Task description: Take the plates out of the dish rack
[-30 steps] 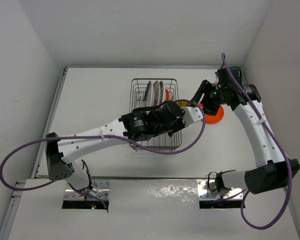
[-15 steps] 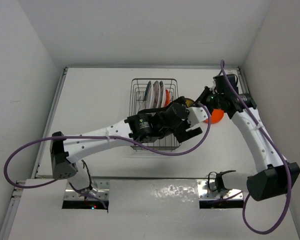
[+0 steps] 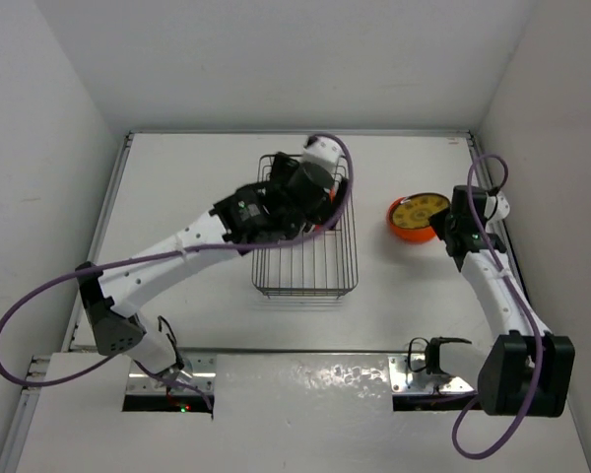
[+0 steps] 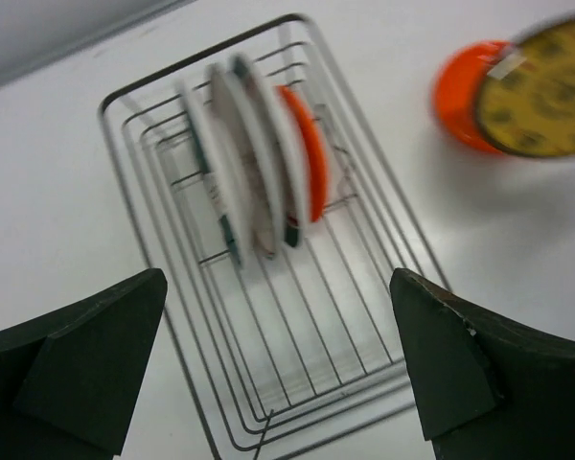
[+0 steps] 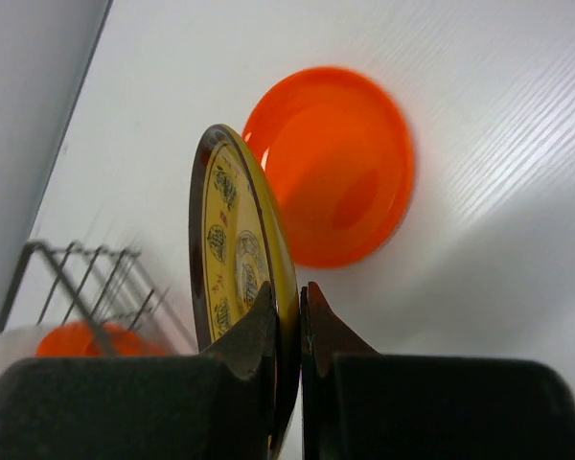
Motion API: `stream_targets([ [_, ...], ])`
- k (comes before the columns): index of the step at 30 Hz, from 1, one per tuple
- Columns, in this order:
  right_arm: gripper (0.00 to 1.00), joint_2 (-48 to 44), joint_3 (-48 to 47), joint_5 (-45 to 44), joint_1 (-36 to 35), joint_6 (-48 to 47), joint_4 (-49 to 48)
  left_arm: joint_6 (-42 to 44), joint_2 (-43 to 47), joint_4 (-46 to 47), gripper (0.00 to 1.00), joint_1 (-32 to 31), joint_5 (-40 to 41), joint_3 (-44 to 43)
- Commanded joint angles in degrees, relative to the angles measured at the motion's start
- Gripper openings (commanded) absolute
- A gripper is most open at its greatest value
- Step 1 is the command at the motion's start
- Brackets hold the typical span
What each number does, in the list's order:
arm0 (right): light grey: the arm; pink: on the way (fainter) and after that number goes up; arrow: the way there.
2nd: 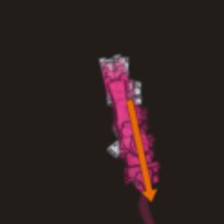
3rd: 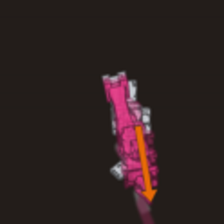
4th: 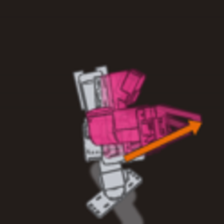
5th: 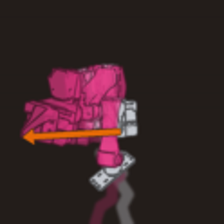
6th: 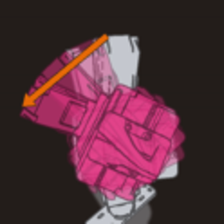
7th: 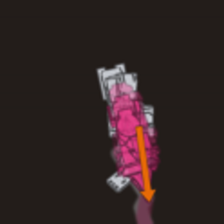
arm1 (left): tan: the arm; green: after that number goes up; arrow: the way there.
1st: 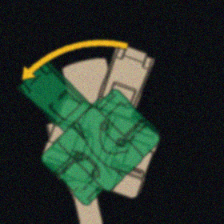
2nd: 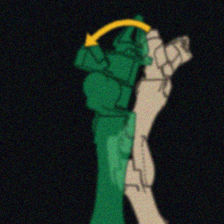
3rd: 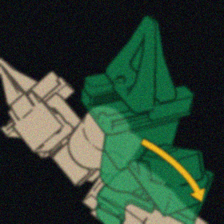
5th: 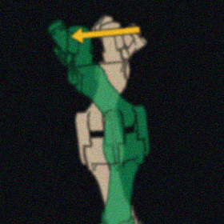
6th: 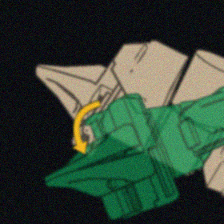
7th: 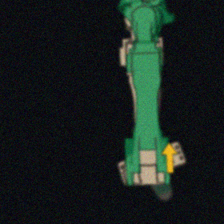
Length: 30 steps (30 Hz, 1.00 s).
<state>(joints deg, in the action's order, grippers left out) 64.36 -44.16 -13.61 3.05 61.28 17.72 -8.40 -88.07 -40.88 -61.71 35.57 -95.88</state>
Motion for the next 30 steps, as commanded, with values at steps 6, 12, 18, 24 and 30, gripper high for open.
stream_targets([
  [6, 0.0, 8.58, 8.56, -7.31, 0.99, 0.78, -31.65, -13.57, 0.27, -9.73, 1.0, 11.09, -7.0, -5.01],
  [12, 0.11, 17.19, 8.31, -5.03, 1.87, -0.36, -36.27, -12.87, -0.61, -13.78, 1.0, 11.18, -7.37, -6.17],
  [18, 0.46, 19.93, 7.17, -3.98, 2.14, -1.85, -32.67, -12.51, -0.6, -14.75, 1.0, 11.35, -6.13, -8.09],
  [24, 0.99, 26.24, -5.56, -0.81, 2.05, -5.02, -7.22, -12.43, -7.28, -21.16, 1.0, 11.35, -5.17, -18.46],
  [30, 0.99, 33.54, -17.51, 1.92, 2.14, -8.63, 10.38, -12.07, -8.6, -19.76, 1.0, 11.44, -5.86, -20.05],
])
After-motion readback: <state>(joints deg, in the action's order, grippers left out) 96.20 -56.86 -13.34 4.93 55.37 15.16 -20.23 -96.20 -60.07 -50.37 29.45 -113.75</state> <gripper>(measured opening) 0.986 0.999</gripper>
